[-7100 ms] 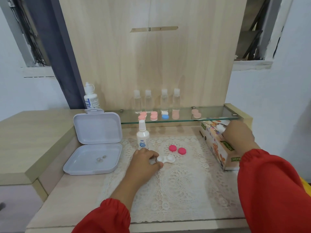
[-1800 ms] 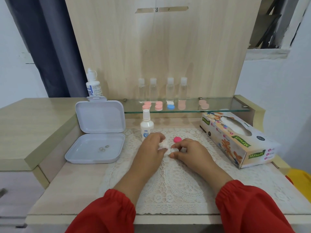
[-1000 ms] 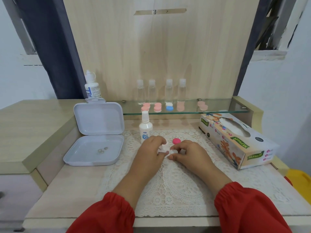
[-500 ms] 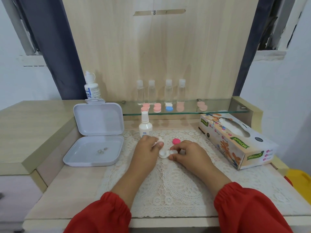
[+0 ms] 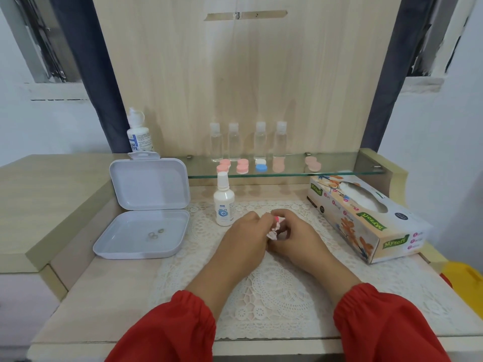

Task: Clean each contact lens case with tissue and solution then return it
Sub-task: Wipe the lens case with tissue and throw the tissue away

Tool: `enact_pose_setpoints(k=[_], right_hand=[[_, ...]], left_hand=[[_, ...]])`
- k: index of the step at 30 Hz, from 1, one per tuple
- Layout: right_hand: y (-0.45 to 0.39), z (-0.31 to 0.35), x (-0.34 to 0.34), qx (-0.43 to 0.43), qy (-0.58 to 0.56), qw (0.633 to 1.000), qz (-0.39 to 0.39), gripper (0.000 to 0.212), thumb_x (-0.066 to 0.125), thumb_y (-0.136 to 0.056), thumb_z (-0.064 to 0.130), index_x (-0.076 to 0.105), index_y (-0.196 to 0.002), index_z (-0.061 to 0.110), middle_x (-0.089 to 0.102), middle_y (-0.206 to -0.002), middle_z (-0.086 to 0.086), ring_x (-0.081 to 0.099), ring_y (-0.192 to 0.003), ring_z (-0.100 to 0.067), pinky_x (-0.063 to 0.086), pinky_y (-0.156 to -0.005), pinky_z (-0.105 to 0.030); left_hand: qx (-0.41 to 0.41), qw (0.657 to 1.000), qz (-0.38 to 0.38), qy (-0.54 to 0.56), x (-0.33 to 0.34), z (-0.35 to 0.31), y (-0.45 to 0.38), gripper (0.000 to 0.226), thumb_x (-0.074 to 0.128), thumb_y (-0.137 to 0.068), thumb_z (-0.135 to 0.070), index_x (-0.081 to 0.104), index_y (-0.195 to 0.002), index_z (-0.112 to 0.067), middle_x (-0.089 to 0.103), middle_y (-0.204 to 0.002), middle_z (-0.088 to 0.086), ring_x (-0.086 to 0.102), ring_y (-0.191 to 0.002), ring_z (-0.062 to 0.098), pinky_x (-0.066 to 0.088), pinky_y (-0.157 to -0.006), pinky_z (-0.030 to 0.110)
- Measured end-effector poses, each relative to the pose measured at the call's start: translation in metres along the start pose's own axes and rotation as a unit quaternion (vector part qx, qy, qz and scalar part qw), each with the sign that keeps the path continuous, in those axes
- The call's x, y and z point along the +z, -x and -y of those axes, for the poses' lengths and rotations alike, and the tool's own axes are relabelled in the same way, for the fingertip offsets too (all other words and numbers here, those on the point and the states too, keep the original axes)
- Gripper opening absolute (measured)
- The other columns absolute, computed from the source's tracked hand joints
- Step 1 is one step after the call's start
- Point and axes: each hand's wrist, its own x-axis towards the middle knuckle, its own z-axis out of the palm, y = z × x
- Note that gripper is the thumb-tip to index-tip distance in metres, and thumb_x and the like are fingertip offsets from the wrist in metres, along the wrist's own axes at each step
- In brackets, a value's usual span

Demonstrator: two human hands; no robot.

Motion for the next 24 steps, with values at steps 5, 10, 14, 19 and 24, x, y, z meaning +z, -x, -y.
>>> enact_pose_setpoints(k=[5,10,14,19,24], right_hand=[[0.002,0.0,0.001,-0.002,-0.016,1.0,-0.009,0.063,0.075,-0.076,0.022,0.042,-0.128,0.033,0.06,-0.089,0.011,0.059,-0.079,-0.006,0.048,-0.075,-0.029],[0.001,-0.002,0.002,-0.003,-0.008,1.0,-0.011,0.063,0.075,-0.074,0.028,0.041,-0.126,0.035,0.063,-0.091,0.013,0.06,-0.086,-0.004,0.05,-0.08,-0.033],[0.0,-0.002,0.001,-0.008,0.001,1.0,-0.01,0.062,0.079,-0.072,0.029,0.042,-0.122,0.036,0.065,-0.09,0.013,0.059,-0.084,0.0,0.047,-0.073,-0.025],[0.001,-0.002,0.001,-0.006,-0.005,1.0,-0.009,0.058,0.08,-0.071,0.031,0.045,-0.118,0.036,0.065,-0.09,0.013,0.059,-0.084,-0.001,0.047,-0.074,-0.026],[0.0,-0.002,0.003,-0.012,-0.001,1.0,-0.018,0.05,0.077,-0.073,0.031,0.048,-0.114,0.032,0.063,-0.088,0.009,0.06,-0.077,-0.006,0.048,-0.071,-0.03]], left_hand=[[0.0,0.999,0.0,-0.05,0.0,-0.005,-0.005,0.026,0.046,-0.091,-0.011,0.048,-0.116,-0.019,0.043,-0.099,-0.002,0.04,-0.088,0.019,0.03,-0.069,0.028],[-0.114,0.985,0.028,0.128,0.004,-0.004,-0.012,0.017,0.05,-0.091,-0.009,0.046,-0.094,-0.026,0.052,-0.098,-0.008,0.05,-0.094,0.014,0.042,-0.077,0.027],[-0.201,0.912,-0.064,0.353,-0.003,0.001,-0.011,0.028,0.056,-0.089,-0.002,0.047,-0.085,-0.028,0.057,-0.09,-0.006,0.057,-0.087,0.011,0.043,-0.071,0.019],[-0.094,0.97,-0.073,0.214,-0.007,0.005,0.001,0.023,0.06,-0.086,-0.007,0.049,-0.087,-0.027,0.057,-0.092,-0.007,0.055,-0.09,0.007,0.046,-0.076,0.023],[-0.064,0.992,0.023,0.101,-0.004,-0.003,-0.004,0.018,0.049,-0.089,-0.007,0.046,-0.096,-0.023,0.051,-0.099,-0.004,0.051,-0.087,0.014,0.047,-0.075,0.031]])
